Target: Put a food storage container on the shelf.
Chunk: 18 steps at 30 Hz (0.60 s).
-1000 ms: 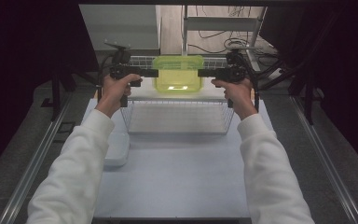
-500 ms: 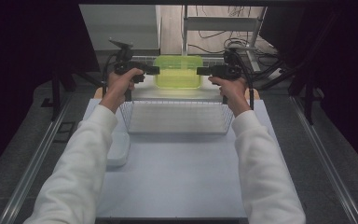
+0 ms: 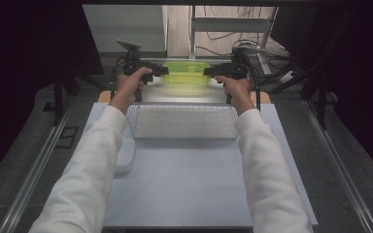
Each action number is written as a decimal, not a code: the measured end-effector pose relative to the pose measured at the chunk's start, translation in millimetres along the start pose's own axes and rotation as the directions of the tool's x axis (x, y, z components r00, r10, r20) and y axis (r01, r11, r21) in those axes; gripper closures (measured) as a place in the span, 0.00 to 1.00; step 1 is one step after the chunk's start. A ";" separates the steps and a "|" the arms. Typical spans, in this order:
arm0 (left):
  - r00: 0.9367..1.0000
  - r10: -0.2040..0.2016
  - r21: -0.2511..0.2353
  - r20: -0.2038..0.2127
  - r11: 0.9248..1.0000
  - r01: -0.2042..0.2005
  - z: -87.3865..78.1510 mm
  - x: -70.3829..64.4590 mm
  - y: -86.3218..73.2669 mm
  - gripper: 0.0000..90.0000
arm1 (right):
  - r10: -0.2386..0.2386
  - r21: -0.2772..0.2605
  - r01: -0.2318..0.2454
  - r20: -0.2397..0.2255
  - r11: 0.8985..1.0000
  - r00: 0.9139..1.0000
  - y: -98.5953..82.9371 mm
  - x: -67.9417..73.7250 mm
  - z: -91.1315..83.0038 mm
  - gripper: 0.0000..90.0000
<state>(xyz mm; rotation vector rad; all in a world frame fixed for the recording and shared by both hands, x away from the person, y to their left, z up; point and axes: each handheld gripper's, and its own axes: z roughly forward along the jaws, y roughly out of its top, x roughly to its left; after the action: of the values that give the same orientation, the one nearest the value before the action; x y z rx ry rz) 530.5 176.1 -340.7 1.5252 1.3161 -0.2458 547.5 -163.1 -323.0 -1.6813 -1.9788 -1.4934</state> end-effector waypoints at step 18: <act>0.984 0.151 -0.081 -0.094 0.984 -0.158 -10.0 -24.6 -6.0 0.30 | -0.135 -0.088 0.140 0.057 0.986 0.989 -5.2 22.1 -16.0 0.46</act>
<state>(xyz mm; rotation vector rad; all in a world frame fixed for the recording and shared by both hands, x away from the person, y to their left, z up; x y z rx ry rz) 511.9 168.3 -322.3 1.5684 1.2524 -0.0213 527.9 -159.6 -303.6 -1.6634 -2.1227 -1.6273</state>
